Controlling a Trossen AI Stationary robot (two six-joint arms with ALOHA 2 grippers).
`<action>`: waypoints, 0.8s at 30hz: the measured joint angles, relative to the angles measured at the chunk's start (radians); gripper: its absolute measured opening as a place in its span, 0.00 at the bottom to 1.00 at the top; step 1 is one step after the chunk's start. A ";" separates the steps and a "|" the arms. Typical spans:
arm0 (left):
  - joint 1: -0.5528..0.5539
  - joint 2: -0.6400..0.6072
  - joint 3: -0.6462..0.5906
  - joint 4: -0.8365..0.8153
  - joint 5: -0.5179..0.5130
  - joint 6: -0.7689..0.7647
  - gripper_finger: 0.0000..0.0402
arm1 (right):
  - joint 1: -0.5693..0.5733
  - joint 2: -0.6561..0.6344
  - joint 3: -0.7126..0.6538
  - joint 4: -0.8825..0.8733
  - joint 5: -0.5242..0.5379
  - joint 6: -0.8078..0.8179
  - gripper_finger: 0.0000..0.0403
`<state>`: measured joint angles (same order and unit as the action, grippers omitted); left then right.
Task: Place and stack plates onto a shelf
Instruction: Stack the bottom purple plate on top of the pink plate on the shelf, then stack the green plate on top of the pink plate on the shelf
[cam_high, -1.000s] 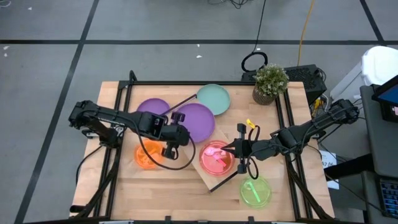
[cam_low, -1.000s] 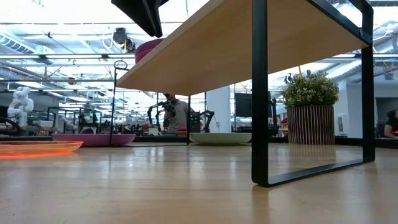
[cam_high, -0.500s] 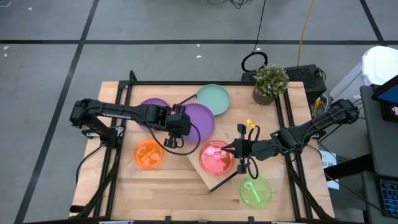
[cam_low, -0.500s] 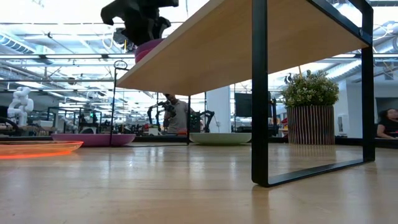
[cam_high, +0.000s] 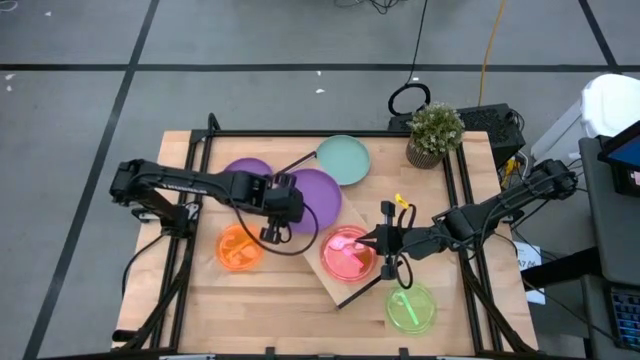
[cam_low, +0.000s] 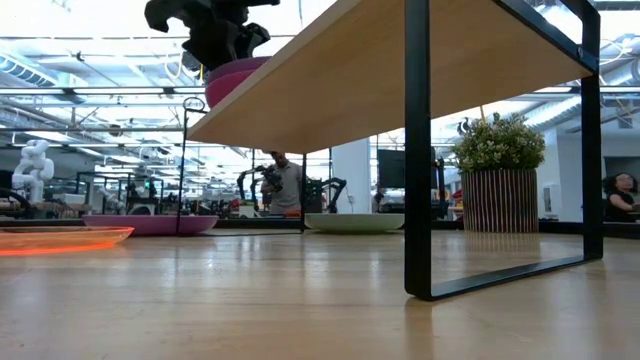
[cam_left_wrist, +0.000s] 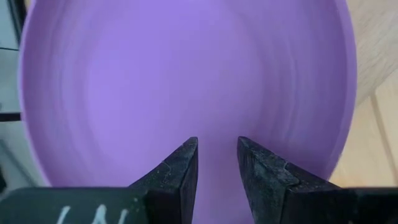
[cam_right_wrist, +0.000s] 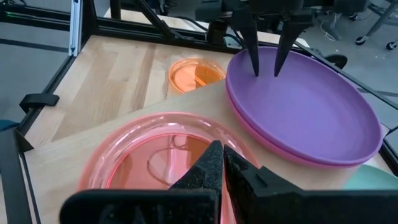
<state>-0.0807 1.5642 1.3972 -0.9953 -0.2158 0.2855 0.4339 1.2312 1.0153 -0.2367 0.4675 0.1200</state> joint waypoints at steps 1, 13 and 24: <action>-0.001 -0.002 0.000 0.004 -0.011 0.000 0.30 | 0.000 0.000 0.000 0.001 0.000 0.000 0.00; -0.063 -0.111 0.000 0.113 -0.063 -0.223 0.30 | 0.000 0.000 0.000 -0.002 0.000 0.043 0.00; -0.320 -0.134 0.000 0.133 -0.225 -0.413 0.30 | 0.089 0.003 0.000 -0.004 0.005 0.200 0.00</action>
<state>-0.4010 1.4298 1.3968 -0.8622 -0.4410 -0.1271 0.5232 1.2346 1.0149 -0.2409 0.4728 0.3203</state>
